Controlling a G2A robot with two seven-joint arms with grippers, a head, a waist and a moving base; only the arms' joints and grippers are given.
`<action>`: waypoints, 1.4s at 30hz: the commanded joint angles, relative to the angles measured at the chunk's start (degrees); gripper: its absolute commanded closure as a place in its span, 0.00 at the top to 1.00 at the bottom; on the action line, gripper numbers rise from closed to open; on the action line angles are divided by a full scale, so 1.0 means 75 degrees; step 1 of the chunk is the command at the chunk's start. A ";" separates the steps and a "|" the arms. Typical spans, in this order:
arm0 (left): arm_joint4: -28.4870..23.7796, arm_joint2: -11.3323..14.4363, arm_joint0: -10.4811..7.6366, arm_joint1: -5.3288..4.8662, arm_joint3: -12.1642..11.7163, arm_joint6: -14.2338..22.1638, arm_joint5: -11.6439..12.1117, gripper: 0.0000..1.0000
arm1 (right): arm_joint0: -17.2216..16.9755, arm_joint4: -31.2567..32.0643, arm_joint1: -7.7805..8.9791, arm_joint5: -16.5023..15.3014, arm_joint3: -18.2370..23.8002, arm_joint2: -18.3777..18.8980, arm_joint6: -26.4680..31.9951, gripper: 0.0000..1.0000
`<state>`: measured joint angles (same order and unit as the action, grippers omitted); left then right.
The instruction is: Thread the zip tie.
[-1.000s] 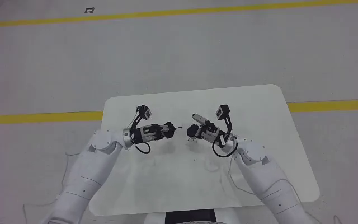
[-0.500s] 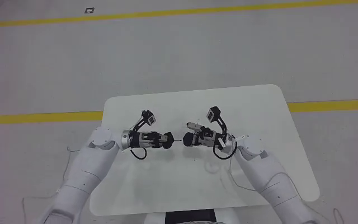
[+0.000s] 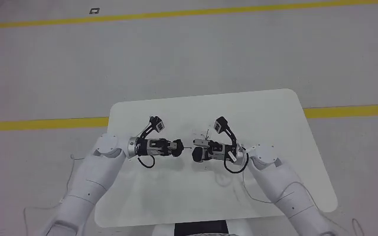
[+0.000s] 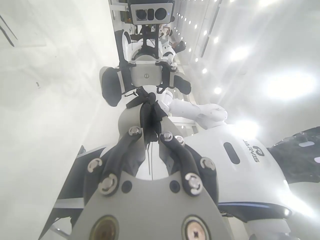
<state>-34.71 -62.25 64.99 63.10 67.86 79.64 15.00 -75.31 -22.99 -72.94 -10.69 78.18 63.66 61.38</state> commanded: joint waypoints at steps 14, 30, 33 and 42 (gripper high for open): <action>0.0000 0.0000 0.0000 0.0000 0.0000 0.0000 0.0000 0.00 | -0.0149 -0.0022 0.0096 -0.0219 0.0162 0.0016 -0.0152 0.47; 0.0000 0.0000 0.0000 0.0000 0.0000 0.0000 0.0000 0.00 | -0.0081 -0.0115 0.0147 -0.0250 0.0117 -0.0158 -0.0202 0.30; 0.0000 0.0000 0.0000 0.0000 0.0000 0.0000 0.0000 0.00 | -0.0064 -0.0136 0.0155 -0.0251 0.0106 -0.0183 -0.0217 0.26; 0.0000 0.0000 0.0000 0.0000 0.0000 0.0000 0.0000 0.00 | -0.0041 -0.0186 0.0183 -0.0272 0.0070 -0.0234 -0.0291 0.17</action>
<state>-34.71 -62.25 64.99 63.10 67.86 79.64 15.00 -75.63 -24.33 -71.60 -12.71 78.74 61.94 59.25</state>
